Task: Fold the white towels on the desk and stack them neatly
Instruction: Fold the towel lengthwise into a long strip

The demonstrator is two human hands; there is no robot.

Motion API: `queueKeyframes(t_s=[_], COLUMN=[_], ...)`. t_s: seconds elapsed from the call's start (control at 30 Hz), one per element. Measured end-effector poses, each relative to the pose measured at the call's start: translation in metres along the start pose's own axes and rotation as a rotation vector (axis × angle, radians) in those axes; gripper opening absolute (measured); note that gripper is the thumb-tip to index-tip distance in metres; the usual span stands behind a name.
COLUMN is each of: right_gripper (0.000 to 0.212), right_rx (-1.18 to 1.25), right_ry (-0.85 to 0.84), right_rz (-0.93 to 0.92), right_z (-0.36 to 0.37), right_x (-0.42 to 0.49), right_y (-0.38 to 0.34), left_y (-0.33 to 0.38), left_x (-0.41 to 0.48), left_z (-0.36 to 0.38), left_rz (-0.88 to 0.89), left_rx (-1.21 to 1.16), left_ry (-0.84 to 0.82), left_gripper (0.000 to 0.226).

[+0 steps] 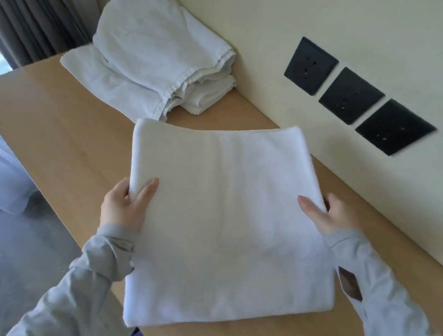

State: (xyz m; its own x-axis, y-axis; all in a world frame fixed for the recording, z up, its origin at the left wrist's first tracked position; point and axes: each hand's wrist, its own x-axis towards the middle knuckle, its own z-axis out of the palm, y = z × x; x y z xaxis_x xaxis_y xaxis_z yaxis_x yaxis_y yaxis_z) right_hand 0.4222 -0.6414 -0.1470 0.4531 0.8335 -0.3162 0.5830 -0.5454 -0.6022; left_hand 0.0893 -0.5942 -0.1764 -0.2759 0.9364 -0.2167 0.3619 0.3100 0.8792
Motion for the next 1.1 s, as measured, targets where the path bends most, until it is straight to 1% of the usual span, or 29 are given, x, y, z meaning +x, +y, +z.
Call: queueKeyframes(t_s=[0.1,0.2,0.3,0.37,0.4,0.43,0.47,0.5,0.53,0.57,0.6,0.63,0.67,0.73,0.77,0.87,0.97,1.03,1.1], right_gripper=[0.031,0.029,0.027,0.034,0.039,0.046,0.053,0.058,0.06,0.06,0.059,0.058,0.059,0.061,0.061,0.059,0.06,0.063,0.068], right_rx=[0.202,0.424,0.423,0.42,0.4,0.309,0.139,-0.048,-0.191,-0.28,-0.356,-0.424,-0.483,-0.516,-0.51,-0.564,-0.555,-0.579,-0.594], right_ry=[0.157,0.295,0.385,0.399,0.425,0.474,0.523,0.571,0.621,0.63,0.584,0.491,0.386,0.245,0.225,0.257,0.197,0.147,0.061], right_rz=[0.149,0.301,0.438,0.517,0.537,0.55,0.559,0.541,0.471,0.351,0.222,0.105,0.038,0.038,0.07,0.078,0.102,0.115,0.058], right_z=[-0.009,0.001,0.022,0.033,0.037,0.04,0.043,0.047,0.054,0.063,0.075,0.089,0.101,0.112,0.113,0.116,0.116,0.115,0.11], right_x=[-0.063,-0.109,-0.119,-0.118,-0.118,-0.119,-0.12,-0.122,-0.122,-0.12,-0.117,-0.114,-0.112,-0.113,-0.116,-0.125,-0.122,-0.126,-0.141], right_y=[0.043,0.086,0.118,0.129,0.131,0.133,0.134,0.13,0.119,0.104,0.087,0.073,0.067,0.078,0.09,0.111,0.107,0.109,0.111], left_y=[0.032,0.051,0.047,0.035,0.029,0.025,0.021,0.017,0.012,0.007,0.001,-0.008,-0.016,-0.03,-0.035,-0.041,-0.037,-0.033,-0.031], left_x=[0.014,0.028,0.033,0.035,0.035,0.032,0.025,0.014,0.0,-0.017,-0.032,-0.043,-0.048,-0.041,-0.034,-0.02,-0.021,-0.021,-0.016], left_z=[0.015,0.052,0.1,0.128,0.137,0.143,0.145,0.147,0.147,0.146,0.143,0.139,0.134,0.125,0.122,0.12,0.122,0.119,0.109], left_rz=[0.093,0.134,0.151,0.165,0.185,0.218,0.284,0.41,0.584,0.766,0.912,1.013,1.072,1.121,1.154,1.209,1.185,1.194,1.248], left_rx=[0.134,0.279,0.361,0.445,0.492,0.551,0.62,0.687,0.747,0.795,0.838,0.889,0.936,0.974,0.968,0.978,1.01,1.039,1.055], left_ry=[-0.225,-0.433,-0.608,-0.623,-0.587,-0.533,-0.474,-0.426,-0.419,-0.47,-0.562,-0.656,-0.725,-0.791,-0.795,-0.834,-0.884,-0.917,-0.983], left_gripper=[0.043,0.05,0.045,0.042,0.041,0.046,0.053,0.06,0.065,0.067,0.068,0.068,0.069,0.069,0.069,0.066,0.067,0.071,0.077])
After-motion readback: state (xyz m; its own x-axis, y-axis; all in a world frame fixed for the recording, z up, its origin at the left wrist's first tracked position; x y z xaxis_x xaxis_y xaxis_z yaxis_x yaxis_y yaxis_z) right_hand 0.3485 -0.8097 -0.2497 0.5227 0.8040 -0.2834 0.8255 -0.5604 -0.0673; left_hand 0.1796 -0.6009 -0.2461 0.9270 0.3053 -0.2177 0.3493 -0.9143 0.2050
